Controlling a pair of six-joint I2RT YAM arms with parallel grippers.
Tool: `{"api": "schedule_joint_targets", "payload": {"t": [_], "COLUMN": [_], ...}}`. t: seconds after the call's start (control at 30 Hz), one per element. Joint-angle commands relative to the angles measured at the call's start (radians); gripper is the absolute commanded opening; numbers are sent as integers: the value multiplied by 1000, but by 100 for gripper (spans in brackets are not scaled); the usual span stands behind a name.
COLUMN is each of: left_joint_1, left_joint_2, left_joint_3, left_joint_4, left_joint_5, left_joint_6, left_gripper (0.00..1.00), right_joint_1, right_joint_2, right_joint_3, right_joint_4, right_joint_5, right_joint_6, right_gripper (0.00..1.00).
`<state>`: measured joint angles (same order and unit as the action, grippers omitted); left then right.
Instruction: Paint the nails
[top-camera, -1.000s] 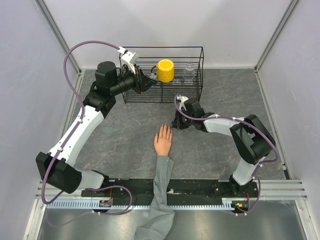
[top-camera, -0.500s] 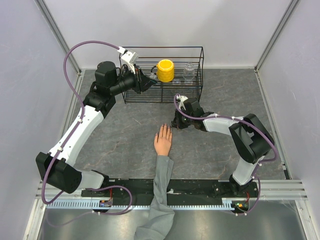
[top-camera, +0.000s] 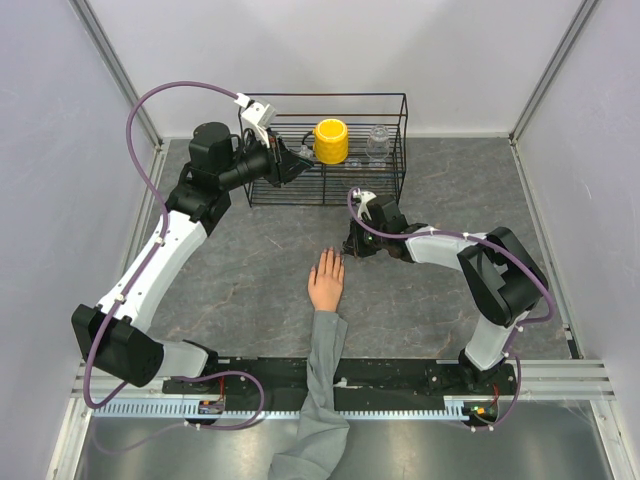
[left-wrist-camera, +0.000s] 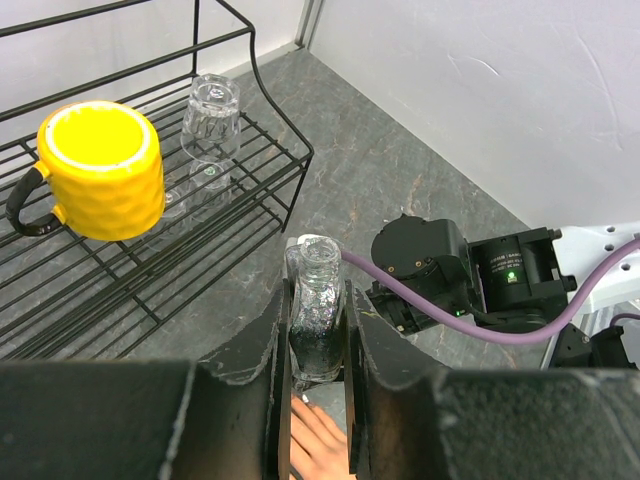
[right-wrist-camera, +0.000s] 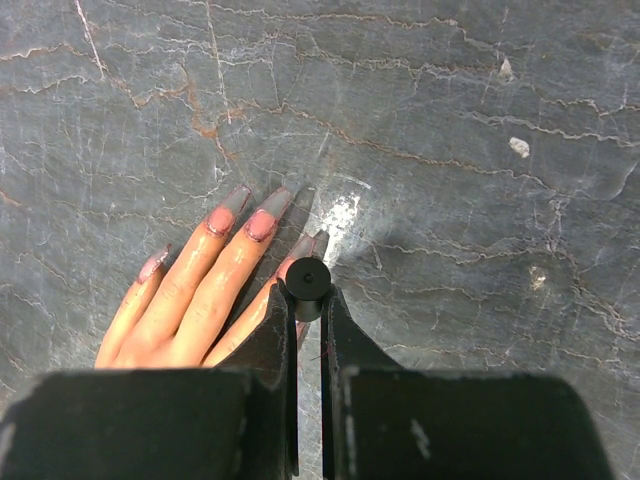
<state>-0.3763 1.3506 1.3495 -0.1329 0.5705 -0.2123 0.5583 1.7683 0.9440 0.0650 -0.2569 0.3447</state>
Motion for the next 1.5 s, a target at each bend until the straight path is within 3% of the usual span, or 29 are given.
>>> {"api": "schedule_joint_targets", "payload": {"t": [0.0, 1.47], "left_joint_1": [4, 5], "left_joint_2": [2, -4], "left_joint_3": [43, 37], "left_joint_4": [18, 15], "left_joint_5": [23, 23], "left_joint_6": [-25, -41], "left_gripper": [2, 2], "right_joint_1": [-6, 0], "right_joint_2": [5, -47], "right_joint_3": [35, -28], "right_joint_4": [7, 19], "right_joint_5": [12, -38], "right_joint_6": [-7, 10], "right_gripper": [0, 0]}}
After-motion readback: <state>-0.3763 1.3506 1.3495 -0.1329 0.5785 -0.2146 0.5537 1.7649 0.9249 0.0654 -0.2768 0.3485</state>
